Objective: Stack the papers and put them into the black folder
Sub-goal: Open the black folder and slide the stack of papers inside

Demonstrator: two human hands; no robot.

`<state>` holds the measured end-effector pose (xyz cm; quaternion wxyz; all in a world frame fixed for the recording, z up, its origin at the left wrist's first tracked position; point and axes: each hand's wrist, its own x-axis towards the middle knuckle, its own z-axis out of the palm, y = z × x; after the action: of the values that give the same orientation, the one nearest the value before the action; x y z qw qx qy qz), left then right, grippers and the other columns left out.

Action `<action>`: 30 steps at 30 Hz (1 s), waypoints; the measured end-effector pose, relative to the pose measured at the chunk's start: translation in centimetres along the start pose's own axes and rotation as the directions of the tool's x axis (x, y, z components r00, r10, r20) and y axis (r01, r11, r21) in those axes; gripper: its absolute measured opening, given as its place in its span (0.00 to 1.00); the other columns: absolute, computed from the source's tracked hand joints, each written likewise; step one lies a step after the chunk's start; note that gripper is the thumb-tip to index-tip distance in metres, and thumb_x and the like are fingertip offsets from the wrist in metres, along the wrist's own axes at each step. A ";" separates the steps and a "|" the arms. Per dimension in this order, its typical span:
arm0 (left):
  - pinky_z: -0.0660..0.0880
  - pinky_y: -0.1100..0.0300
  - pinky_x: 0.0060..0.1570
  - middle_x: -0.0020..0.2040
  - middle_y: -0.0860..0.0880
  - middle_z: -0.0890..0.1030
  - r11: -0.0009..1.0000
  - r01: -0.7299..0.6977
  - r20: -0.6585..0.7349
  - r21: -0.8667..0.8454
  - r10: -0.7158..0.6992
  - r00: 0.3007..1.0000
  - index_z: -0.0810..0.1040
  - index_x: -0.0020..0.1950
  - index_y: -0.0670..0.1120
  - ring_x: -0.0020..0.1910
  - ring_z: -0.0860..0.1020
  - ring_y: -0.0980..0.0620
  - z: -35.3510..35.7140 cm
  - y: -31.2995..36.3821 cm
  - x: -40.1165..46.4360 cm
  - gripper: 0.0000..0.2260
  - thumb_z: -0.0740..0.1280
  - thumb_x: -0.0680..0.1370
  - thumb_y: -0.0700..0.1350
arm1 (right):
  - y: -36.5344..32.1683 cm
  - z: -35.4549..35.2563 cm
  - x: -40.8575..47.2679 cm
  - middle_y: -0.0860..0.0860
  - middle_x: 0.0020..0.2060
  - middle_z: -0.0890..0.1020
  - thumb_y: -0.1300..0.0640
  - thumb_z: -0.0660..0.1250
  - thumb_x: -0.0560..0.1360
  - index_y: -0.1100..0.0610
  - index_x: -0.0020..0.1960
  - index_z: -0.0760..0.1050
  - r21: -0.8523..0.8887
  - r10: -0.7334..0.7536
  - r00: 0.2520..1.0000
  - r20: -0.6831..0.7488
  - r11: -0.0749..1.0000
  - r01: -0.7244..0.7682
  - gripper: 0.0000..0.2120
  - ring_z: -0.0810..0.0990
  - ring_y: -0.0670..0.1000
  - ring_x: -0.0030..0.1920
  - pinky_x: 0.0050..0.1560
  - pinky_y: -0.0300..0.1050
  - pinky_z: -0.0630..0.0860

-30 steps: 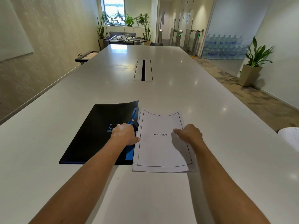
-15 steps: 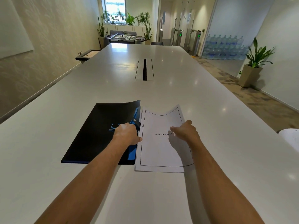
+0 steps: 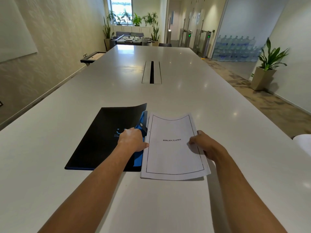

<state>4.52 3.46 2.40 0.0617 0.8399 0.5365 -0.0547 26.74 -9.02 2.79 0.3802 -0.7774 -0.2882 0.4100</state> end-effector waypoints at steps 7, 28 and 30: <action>0.79 0.57 0.43 0.44 0.46 0.76 0.990 0.002 0.028 -0.139 0.002 1.000 0.73 0.54 0.43 0.41 0.78 0.51 -0.6 -1.0 0.1 0.23 0.65 0.75 0.62 | 0.9 -0.7 -0.3 0.61 0.52 0.77 0.69 0.62 0.75 0.63 0.61 0.69 0.132 -0.063 0.997 -0.045 0.989 0.069 0.15 0.76 0.55 0.44 0.39 0.44 0.75; 0.69 0.62 0.35 0.38 0.48 0.70 0.990 0.019 -0.095 -0.138 -0.032 0.995 0.71 0.50 0.43 0.34 0.73 0.54 -4.4 0.5 -1.5 0.01 0.62 0.79 0.40 | -5.7 3.6 -2.6 0.58 0.58 0.75 0.64 0.56 0.76 0.55 0.70 0.61 0.068 -0.309 0.939 -0.148 0.944 0.322 0.23 0.77 0.59 0.54 0.55 0.54 0.75; 0.69 0.63 0.33 0.38 0.48 0.70 0.989 0.009 -0.098 -0.144 -0.024 0.995 0.72 0.50 0.43 0.34 0.73 0.54 -4.4 0.9 -1.7 0.02 0.61 0.79 0.39 | -5.9 4.2 -2.7 0.58 0.62 0.73 0.64 0.56 0.76 0.55 0.72 0.59 0.040 -0.293 0.951 -0.102 0.954 0.298 0.25 0.75 0.60 0.60 0.61 0.57 0.74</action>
<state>4.75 2.27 7.04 0.0949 0.8305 0.5483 0.0254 21.03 -6.42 7.22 0.4717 -0.7334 -0.3717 0.3186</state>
